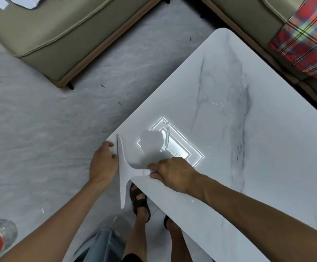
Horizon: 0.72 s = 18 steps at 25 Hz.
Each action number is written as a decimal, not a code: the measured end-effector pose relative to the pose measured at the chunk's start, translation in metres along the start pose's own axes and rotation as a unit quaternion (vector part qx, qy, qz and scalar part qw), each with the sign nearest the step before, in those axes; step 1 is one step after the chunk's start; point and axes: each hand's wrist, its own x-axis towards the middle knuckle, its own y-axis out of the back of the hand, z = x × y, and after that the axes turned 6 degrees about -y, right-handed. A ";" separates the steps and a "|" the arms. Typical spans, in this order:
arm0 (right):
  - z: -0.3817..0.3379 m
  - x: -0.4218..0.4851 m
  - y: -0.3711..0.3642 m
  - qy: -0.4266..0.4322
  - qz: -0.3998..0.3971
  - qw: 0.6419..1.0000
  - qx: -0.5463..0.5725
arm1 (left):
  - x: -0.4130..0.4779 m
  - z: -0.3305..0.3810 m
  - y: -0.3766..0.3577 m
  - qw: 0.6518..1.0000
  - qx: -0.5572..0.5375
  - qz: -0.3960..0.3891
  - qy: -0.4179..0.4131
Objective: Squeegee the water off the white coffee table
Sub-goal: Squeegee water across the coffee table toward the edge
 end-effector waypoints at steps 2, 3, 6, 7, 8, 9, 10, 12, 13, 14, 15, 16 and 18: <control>0.008 0.001 -0.002 -0.007 -0.002 1.000 -0.016 | -0.003 0.002 -0.009 0.999 0.024 -0.035 -0.021; 0.020 -0.007 -0.001 -0.017 -0.003 1.000 -0.016 | -0.005 0.004 -0.014 0.997 0.040 -0.046 -0.045; 0.071 -0.046 0.009 -0.053 -0.013 0.998 -0.007 | -0.008 0.010 -0.028 0.988 0.090 -0.098 -0.075; 0.088 -0.062 0.013 -0.064 -0.011 0.998 -0.012 | -0.007 0.013 -0.031 0.985 0.098 -0.125 -0.064; 0.103 -0.077 0.018 -0.079 -0.009 0.997 -0.019 | -0.006 0.016 -0.033 0.981 0.105 -0.153 -0.052; 0.117 -0.091 0.024 -0.098 -0.009 0.995 -0.027 | -0.004 0.019 -0.034 0.977 0.112 -0.179 -0.040; 0.128 -0.104 0.029 -0.122 -0.012 0.992 -0.037 | -0.001 0.023 -0.033 0.973 0.119 -0.198 -0.029; 0.139 -0.122 0.040 -0.160 -0.014 0.985 -0.056 | 0.005 0.029 -0.030 0.970 0.117 -0.211 -0.017; 0.138 -0.126 0.044 -0.159 -0.010 0.985 -0.059 | 0.008 0.031 -0.027 0.973 0.106 -0.206 -0.018; 0.132 -0.124 0.045 -0.145 -0.007 0.988 -0.057 | 0.009 0.031 -0.024 0.977 0.089 -0.193 -0.018; 0.121 -0.117 0.045 -0.118 -0.004 0.992 -0.053 | 0.009 0.030 -0.020 0.983 0.068 -0.168 -0.012; 0.106 -0.104 0.042 -0.085 -0.008 0.995 -0.049 | 0.008 0.028 -0.016 0.990 0.050 -0.132 0.001; 0.068 -0.064 0.033 -0.016 -0.025 0.999 -0.045 | 0.006 0.023 -0.008 0.998 0.025 -0.047 0.031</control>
